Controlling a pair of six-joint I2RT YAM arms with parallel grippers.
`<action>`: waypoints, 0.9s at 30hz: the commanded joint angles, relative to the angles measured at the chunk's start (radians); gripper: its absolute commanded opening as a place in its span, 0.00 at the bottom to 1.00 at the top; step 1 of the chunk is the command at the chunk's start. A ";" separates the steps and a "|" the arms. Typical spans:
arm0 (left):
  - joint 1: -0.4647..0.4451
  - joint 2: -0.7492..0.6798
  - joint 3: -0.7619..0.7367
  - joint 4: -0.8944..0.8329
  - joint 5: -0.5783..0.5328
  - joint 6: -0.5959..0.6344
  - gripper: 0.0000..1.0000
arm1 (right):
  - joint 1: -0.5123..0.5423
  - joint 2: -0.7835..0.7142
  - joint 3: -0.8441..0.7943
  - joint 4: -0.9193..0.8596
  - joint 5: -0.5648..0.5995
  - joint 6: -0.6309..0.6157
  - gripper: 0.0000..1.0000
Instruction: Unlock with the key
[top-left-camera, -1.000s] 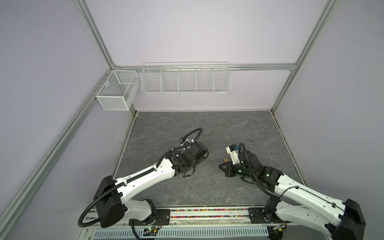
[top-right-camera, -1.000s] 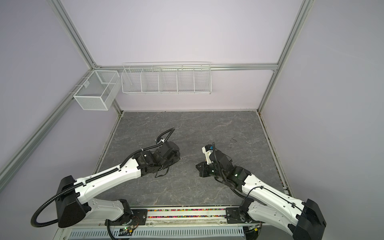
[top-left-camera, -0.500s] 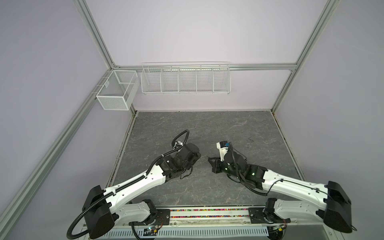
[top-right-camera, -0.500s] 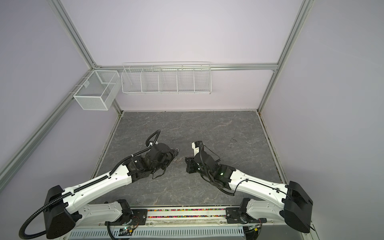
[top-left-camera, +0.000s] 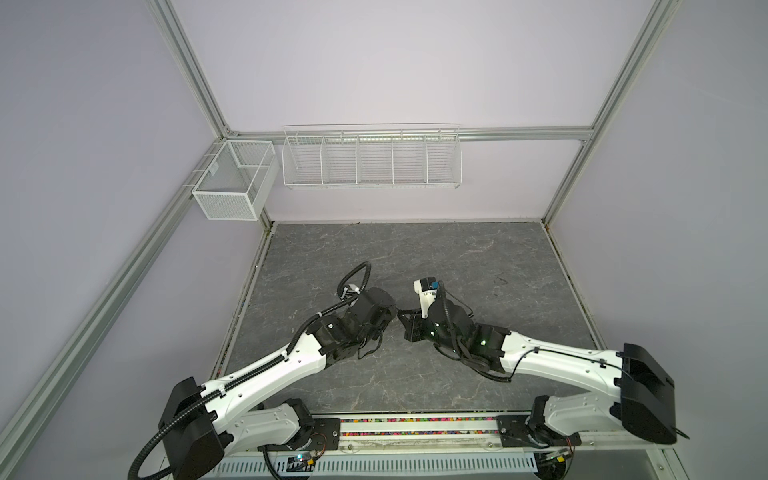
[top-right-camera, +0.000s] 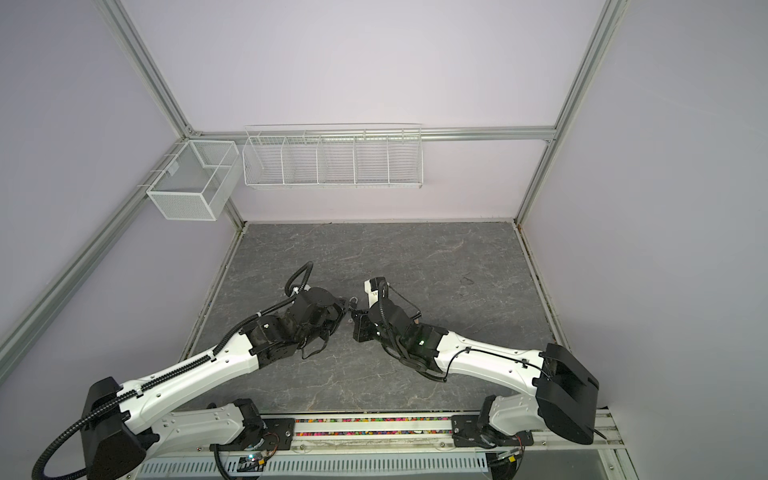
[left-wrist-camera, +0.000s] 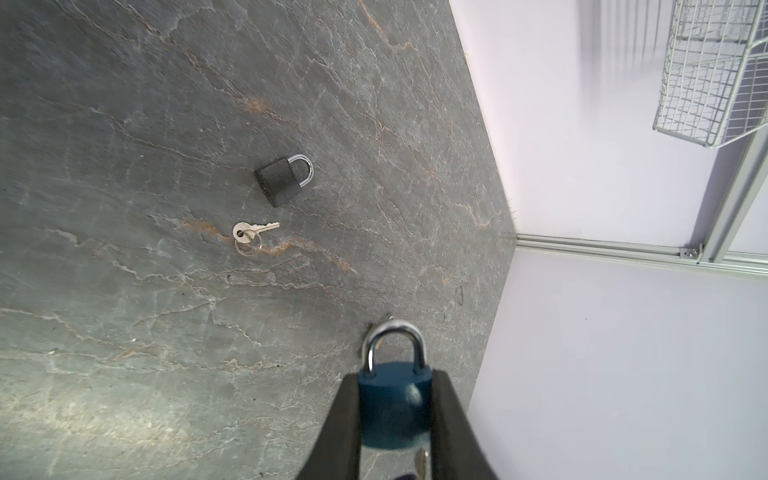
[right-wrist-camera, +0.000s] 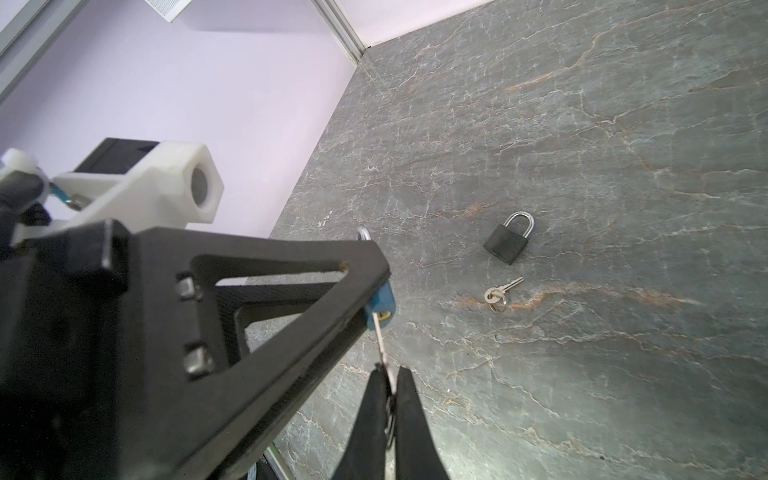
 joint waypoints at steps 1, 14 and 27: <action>0.006 -0.023 -0.012 0.016 -0.015 -0.025 0.00 | 0.009 0.014 0.019 0.019 0.006 0.005 0.06; 0.009 -0.052 -0.044 0.023 -0.027 -0.048 0.00 | 0.012 0.013 0.020 -0.033 0.036 0.007 0.06; 0.014 -0.062 -0.070 0.057 -0.024 -0.068 0.00 | 0.015 0.043 0.053 -0.026 0.024 0.001 0.06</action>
